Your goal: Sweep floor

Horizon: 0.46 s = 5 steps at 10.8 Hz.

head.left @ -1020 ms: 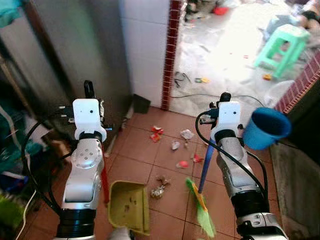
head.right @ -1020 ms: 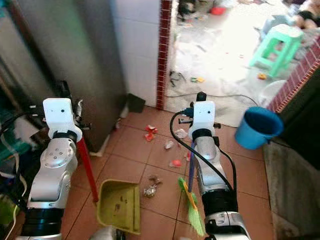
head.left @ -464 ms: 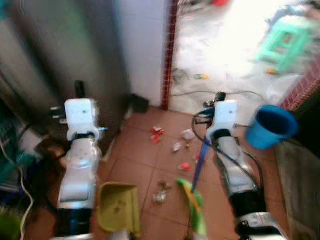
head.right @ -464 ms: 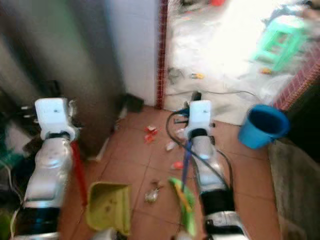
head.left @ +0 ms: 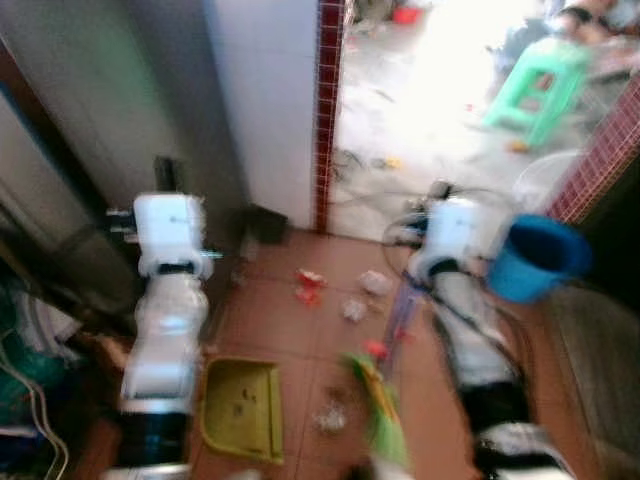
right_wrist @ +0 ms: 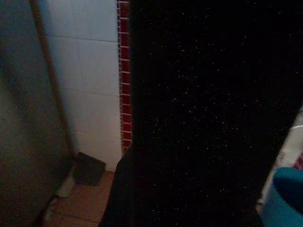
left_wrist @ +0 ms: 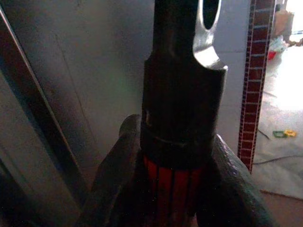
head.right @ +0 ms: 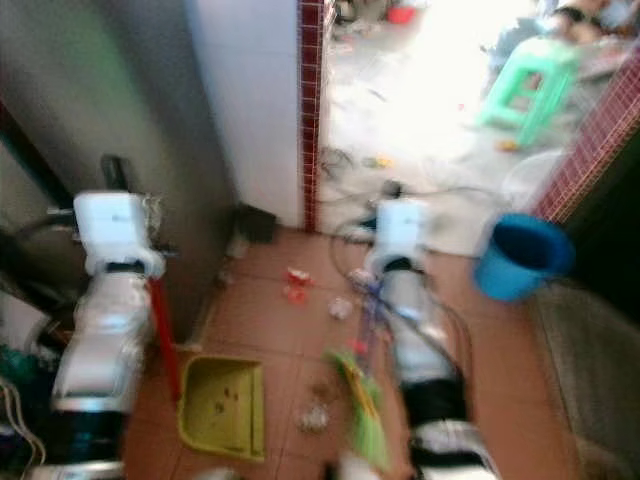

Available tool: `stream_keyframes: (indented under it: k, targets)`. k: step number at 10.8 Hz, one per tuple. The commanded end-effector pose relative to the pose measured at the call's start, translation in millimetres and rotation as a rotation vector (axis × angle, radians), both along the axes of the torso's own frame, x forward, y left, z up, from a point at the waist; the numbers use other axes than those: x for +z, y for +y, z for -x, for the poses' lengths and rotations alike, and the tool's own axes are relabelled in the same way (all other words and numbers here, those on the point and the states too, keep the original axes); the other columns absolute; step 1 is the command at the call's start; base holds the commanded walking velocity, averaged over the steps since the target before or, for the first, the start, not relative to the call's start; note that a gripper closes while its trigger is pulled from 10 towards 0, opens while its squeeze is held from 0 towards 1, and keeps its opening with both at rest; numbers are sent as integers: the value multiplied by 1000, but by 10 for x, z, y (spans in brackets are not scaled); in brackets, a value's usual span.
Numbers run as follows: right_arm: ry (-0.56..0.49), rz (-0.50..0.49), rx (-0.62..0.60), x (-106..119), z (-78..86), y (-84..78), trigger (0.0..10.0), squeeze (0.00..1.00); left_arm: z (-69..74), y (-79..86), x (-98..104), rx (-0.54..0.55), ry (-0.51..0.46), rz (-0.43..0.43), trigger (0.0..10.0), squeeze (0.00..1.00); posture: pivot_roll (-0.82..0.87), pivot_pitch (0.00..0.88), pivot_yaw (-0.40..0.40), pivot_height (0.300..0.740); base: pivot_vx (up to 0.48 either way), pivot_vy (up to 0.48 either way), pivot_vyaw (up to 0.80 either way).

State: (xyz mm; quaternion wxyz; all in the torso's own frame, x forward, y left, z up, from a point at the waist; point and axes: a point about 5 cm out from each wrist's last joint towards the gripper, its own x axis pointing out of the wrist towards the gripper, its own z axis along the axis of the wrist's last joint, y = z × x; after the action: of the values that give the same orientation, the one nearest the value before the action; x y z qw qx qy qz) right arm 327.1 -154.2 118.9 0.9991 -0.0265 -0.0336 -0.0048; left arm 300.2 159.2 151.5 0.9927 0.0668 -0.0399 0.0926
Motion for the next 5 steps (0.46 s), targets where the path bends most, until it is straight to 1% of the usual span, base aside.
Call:
stream_keyframes:
  k: [1, 3, 5]
  targets:
    - [-38, 24, 12, 92, -28, 60, 10000, 0, -16, 26, 124, 11, -63, 8, 10000, 0, -17, 12, -11, 740, 0, 0, 0]
    - [-37, 26, 8, 95, -35, 62, 10000, 0, -32, -17, 59, 5, -64, 5, 10000, 0, -15, 13, -11, 740, 0, 0, 0]
    - [-34, 30, 0, 87, -35, 57, 10000, 0, -98, -70, -88, -6, -67, -43, 10000, 0, -31, 15, -8, 740, 0, 0, 0]
